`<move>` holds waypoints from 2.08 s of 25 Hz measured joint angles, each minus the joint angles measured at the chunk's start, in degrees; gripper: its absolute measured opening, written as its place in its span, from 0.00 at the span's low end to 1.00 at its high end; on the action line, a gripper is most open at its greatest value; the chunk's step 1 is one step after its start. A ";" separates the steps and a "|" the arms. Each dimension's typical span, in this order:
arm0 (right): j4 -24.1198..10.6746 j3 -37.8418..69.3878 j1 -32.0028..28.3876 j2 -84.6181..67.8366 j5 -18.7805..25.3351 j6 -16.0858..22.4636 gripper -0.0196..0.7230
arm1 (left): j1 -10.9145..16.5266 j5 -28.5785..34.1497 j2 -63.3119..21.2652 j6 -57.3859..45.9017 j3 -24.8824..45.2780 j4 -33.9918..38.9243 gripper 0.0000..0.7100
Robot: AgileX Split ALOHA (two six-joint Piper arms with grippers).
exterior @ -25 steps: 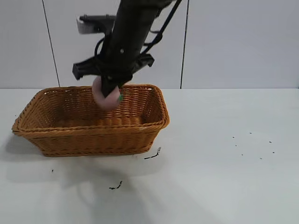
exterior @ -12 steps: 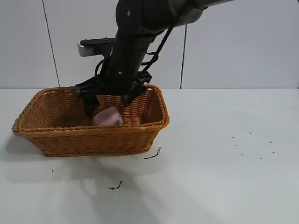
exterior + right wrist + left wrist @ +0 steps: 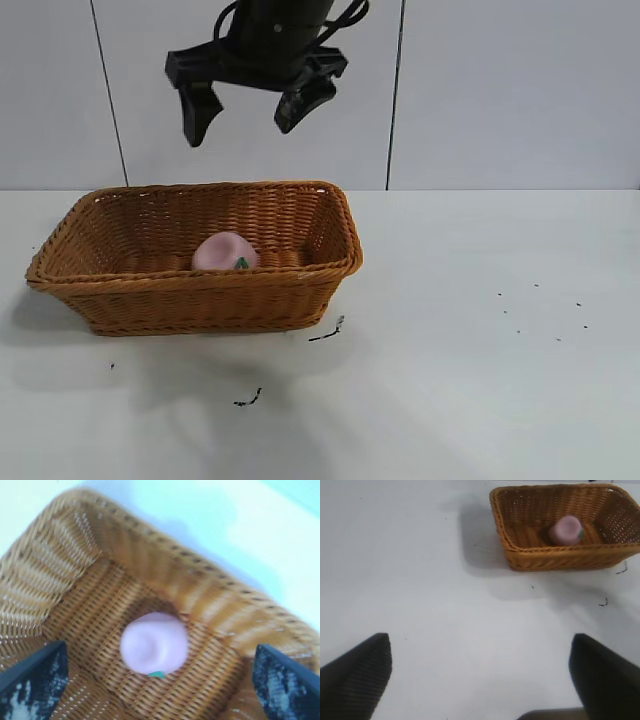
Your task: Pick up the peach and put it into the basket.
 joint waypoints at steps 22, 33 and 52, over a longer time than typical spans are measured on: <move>0.07 -0.12 -19.36 -0.63 11.47 0.62 0.96 | 0.00 0.00 0.00 0.00 0.00 0.00 0.98; 0.29 10.48 -18.71 -16.76 11.47 1.26 0.96 | 0.00 0.00 0.00 0.00 0.00 0.00 0.98; 0.85 81.80 -18.71 -87.32 6.97 1.46 0.96 | 0.00 0.00 0.00 0.00 0.00 0.00 0.98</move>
